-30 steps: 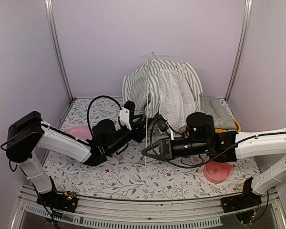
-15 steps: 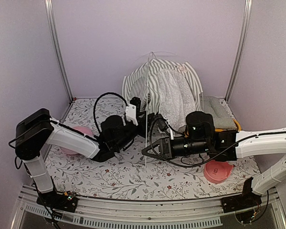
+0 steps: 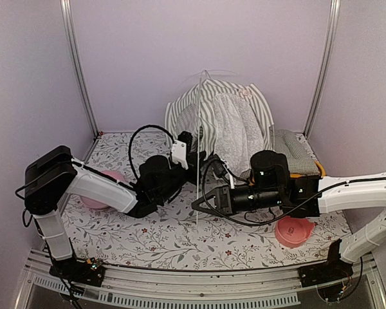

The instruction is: Set up the pet tent

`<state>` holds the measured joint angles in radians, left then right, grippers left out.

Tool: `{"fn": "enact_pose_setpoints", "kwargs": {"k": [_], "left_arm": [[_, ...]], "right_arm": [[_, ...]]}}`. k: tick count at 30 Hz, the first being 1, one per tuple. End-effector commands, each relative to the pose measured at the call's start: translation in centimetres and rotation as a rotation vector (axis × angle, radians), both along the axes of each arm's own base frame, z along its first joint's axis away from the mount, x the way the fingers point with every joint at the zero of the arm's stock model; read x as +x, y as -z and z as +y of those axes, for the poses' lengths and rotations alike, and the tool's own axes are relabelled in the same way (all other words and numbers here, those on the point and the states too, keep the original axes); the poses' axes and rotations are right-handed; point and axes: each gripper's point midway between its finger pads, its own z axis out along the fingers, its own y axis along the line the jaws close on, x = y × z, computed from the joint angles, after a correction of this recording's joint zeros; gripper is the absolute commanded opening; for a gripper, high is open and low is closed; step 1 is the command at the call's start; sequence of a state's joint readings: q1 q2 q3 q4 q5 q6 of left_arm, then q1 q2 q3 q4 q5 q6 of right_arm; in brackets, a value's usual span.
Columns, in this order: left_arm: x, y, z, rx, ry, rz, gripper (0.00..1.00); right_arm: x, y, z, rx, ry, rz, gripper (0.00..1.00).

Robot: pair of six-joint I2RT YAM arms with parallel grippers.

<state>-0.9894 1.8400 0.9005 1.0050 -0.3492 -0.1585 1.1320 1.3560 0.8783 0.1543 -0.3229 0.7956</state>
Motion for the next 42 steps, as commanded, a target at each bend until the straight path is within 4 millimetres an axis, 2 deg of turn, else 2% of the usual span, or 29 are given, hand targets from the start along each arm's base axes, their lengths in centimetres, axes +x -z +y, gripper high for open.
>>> {"fn": "enact_pose_setpoints", "kwargs": {"k": [1, 7, 11, 19, 25, 29, 30, 32, 42], "left_arm": [[-0.4, -0.2, 0.8, 0.012, -0.022, -0.012, 0.00], [-4.0, 1.3, 1.9, 0.012, 0.001, 0.018, 0.00], [-6.5, 2.3, 2.5, 0.032, 0.016, 0.036, 0.00], [-10.9, 3.8, 2.3, 0.083, 0.064, 0.057, 0.00], [-12.5, 5.3, 3.1, 0.105, 0.069, 0.093, 0.00], [-13.4, 6.0, 3.3, 0.123, 0.079, 0.101, 0.00], [-13.6, 6.2, 3.2, 0.131, 0.082, 0.103, 0.00], [-14.0, 6.6, 3.2, 0.143, 0.089, 0.106, 0.00], [-15.8, 8.3, 3.2, 0.180, 0.109, 0.138, 0.00]], "right_arm": [[0.8, -4.2, 0.0, 0.086, 0.028, -0.086, 0.00], [2.6, -4.1, 0.0, 0.087, 0.066, -0.064, 0.00], [4.4, -5.6, 0.4, 0.109, 0.085, -0.102, 0.00], [9.4, -8.9, 1.6, 0.162, 0.147, -0.221, 0.00], [12.2, -10.8, 1.8, 0.217, 0.196, -0.282, 0.00], [13.4, -10.8, 1.6, 0.227, 0.226, -0.298, 0.00], [13.7, -12.2, 1.5, 0.255, 0.233, -0.316, 0.00], [14.3, -13.3, 1.2, 0.281, 0.256, -0.336, 0.00], [16.9, -15.7, 0.7, 0.328, 0.318, -0.401, 0.00]]}}
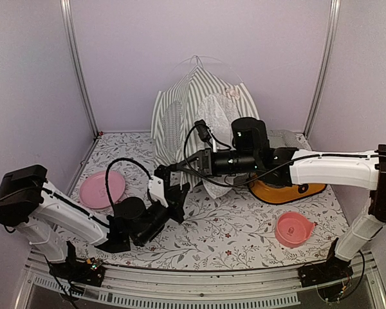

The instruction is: Set up the pet tent

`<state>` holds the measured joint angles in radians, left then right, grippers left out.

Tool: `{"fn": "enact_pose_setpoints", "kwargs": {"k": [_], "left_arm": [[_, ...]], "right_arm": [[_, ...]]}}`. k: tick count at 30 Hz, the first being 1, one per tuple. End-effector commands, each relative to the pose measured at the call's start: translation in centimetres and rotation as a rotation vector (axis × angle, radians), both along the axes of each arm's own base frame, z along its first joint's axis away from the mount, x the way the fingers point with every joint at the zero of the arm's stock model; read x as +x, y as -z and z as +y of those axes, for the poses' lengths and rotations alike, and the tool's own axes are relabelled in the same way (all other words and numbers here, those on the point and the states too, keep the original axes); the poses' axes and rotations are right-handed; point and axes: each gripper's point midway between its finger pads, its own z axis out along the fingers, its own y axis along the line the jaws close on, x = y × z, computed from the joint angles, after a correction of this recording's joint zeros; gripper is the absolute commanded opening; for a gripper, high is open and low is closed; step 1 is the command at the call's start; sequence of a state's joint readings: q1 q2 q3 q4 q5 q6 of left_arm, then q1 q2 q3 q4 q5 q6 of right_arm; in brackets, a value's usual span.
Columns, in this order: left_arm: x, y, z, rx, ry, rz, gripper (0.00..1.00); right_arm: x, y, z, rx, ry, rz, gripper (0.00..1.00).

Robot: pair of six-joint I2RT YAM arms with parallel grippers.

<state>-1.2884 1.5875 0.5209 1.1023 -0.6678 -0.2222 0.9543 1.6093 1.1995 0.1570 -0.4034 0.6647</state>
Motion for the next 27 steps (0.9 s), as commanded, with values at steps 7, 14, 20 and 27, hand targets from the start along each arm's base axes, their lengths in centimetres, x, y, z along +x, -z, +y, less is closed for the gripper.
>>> {"fn": "enact_pose_setpoints", "kwargs": {"k": [7, 14, 20, 27], "left_arm": [[-4.6, 6.8, -0.9, 0.220, 0.119, 0.082, 0.00], [-4.7, 7.1, -0.7, 0.224, 0.114, 0.088, 0.00], [-4.9, 7.2, -0.9, 0.230, 0.120, 0.081, 0.00], [-5.1, 7.3, -0.9, 0.234, 0.120, 0.080, 0.00]], "right_arm": [[8.3, -12.3, -3.2, 0.312, 0.279, -0.264, 0.00], [9.3, -13.9, -4.1, 0.346, 0.299, -0.267, 0.00], [9.9, -14.7, -4.3, 0.357, 0.308, -0.275, 0.00], [10.5, -14.7, -4.4, 0.357, 0.317, -0.278, 0.00]]}}
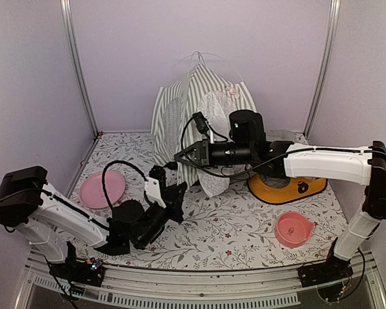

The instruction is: Set up the pet tent

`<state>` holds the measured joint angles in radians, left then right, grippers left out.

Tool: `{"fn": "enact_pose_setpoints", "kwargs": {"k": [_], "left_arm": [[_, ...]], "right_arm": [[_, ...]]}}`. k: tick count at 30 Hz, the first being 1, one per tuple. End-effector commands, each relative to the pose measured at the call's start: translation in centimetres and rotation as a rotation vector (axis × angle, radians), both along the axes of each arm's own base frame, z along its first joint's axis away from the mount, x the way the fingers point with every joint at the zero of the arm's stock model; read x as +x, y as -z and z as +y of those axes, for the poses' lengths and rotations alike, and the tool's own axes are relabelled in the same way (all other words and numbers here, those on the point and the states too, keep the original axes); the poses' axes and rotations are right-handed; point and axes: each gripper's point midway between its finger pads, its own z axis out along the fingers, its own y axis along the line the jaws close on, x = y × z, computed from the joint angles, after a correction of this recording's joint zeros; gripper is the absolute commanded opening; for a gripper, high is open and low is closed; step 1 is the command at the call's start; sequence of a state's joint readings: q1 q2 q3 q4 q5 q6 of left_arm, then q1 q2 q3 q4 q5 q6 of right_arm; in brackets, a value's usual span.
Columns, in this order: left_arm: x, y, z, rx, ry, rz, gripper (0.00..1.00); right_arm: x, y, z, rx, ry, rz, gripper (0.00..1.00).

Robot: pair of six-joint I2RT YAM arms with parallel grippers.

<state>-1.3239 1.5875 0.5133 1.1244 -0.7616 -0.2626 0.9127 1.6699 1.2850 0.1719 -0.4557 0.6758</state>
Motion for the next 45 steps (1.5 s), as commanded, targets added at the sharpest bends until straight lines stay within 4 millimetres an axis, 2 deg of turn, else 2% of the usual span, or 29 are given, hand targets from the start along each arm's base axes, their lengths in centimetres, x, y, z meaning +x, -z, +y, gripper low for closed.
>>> {"fn": "enact_pose_setpoints", "kwargs": {"k": [1, 29, 45], "left_arm": [[-4.7, 7.4, -1.6, 0.280, 0.182, 0.061, 0.00], [-4.7, 7.8, -1.8, 0.289, 0.183, 0.066, 0.00], [-4.7, 8.0, -2.0, 0.296, 0.186, 0.068, 0.00]], "right_arm": [[8.4, -13.3, -5.2, 0.319, 0.330, -0.268, 0.00], [8.8, -15.1, -6.9, 0.355, 0.346, -0.285, 0.00], [7.9, -16.2, -7.0, 0.398, 0.302, -0.271, 0.00]]}}
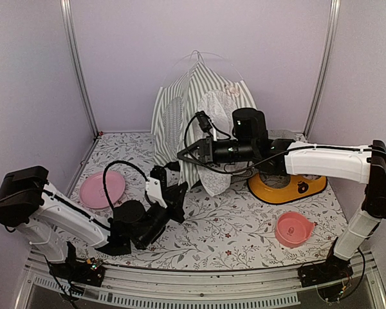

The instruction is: Set up the pet tent

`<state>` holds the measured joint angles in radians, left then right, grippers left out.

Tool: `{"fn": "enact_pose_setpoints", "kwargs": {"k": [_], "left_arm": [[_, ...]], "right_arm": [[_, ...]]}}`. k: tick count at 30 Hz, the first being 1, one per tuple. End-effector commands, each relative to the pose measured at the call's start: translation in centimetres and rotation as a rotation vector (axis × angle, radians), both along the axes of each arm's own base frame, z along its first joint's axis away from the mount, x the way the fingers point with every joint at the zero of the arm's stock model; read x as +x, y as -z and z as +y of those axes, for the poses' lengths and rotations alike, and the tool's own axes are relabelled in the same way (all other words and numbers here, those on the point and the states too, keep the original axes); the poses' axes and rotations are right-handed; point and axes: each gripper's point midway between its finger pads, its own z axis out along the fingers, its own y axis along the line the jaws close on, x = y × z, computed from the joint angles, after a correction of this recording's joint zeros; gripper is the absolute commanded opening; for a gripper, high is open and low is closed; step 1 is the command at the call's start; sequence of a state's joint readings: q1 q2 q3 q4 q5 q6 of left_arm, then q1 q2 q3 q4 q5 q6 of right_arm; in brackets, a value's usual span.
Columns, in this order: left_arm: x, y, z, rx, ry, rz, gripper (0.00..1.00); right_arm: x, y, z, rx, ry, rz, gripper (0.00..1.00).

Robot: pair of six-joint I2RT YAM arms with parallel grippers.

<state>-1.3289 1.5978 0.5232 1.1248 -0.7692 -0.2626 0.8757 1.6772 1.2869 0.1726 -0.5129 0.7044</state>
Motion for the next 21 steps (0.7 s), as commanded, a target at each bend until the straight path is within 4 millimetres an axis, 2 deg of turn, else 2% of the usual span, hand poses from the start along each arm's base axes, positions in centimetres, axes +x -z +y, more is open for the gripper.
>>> {"fn": "enact_pose_setpoints", "kwargs": {"k": [1, 12, 21], "left_arm": [[-4.7, 7.9, -1.8, 0.295, 0.189, 0.068, 0.00], [-4.8, 7.9, -1.7, 0.295, 0.189, 0.065, 0.00], [-5.0, 7.9, -1.7, 0.299, 0.191, 0.059, 0.00]], "right_arm": [[7.2, -16.4, -6.4, 0.386, 0.325, -0.304, 0.00], [7.6, -16.4, -6.8, 0.383, 0.351, -0.310, 0.00], [8.4, -15.3, -6.4, 0.361, 0.364, -0.305, 0.00]]}}
